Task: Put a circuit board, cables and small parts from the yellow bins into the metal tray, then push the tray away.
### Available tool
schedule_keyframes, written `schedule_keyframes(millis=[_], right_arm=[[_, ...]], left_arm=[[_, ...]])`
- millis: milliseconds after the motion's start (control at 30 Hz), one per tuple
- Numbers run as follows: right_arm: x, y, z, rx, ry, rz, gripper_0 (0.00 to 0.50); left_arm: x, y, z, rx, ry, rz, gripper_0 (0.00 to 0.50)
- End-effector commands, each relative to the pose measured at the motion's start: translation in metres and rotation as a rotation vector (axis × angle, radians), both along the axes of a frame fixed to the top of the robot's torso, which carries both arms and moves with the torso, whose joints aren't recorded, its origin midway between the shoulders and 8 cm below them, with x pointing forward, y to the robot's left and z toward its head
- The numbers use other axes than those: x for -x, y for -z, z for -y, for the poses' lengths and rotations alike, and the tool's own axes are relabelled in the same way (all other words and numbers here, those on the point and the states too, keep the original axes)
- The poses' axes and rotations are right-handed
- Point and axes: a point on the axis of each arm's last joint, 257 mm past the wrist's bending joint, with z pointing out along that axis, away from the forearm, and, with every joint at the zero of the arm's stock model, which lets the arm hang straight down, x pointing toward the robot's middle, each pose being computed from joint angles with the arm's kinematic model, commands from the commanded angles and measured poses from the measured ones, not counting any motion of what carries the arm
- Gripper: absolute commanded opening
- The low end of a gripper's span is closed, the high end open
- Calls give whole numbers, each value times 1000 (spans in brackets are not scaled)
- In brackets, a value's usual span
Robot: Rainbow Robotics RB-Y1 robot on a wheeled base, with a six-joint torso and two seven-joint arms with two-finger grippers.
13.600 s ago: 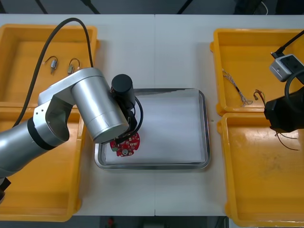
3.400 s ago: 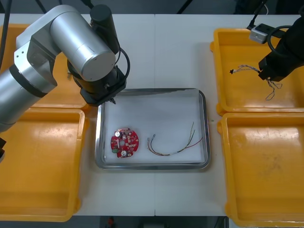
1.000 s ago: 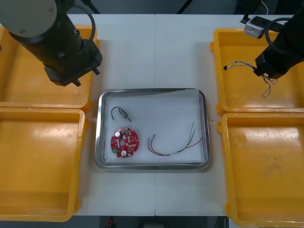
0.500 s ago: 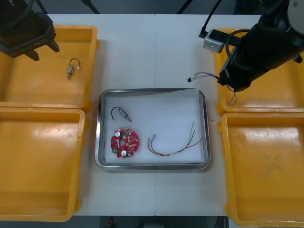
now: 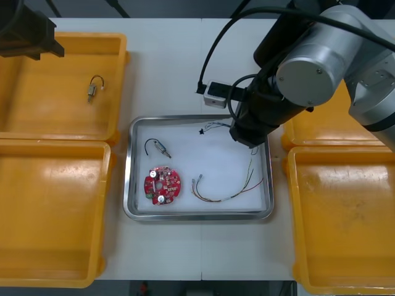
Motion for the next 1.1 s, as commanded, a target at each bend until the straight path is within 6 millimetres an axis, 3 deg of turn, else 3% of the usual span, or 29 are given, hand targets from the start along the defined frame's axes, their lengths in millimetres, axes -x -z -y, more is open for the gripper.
schedule_keyframes(millis=[33, 233, 533, 833, 867, 967, 1067, 1100], right_arm=[[-6, 1, -41, 25, -90, 63, 0], [-17, 14, -53, 95, -163, 102, 0], [-38, 29, -44, 152, -222, 102, 0], [-37, 34, -42, 156, -220, 90, 0], [-38, 34, -41, 156, -218, 91, 19], [-38, 34, -39, 158, -216, 90, 302], [-39, 33, -33, 159, -207, 84, 466], [-39, 34, -32, 159, -204, 80, 486]], left_arm=[[-24, -19, -16, -30, -46, 89, 500], [-39, 0, -21, -90, -31, 118, 500], [-57, 28, -7, -94, -1, 148, 500], [-72, 54, -3, -100, 6, 167, 500], [-72, 55, -2, -102, 9, 167, 500], [-75, 59, 1, -116, 16, 173, 500], [-75, 62, 5, -114, 20, 169, 500], [-76, 63, 6, -115, 22, 169, 500]])
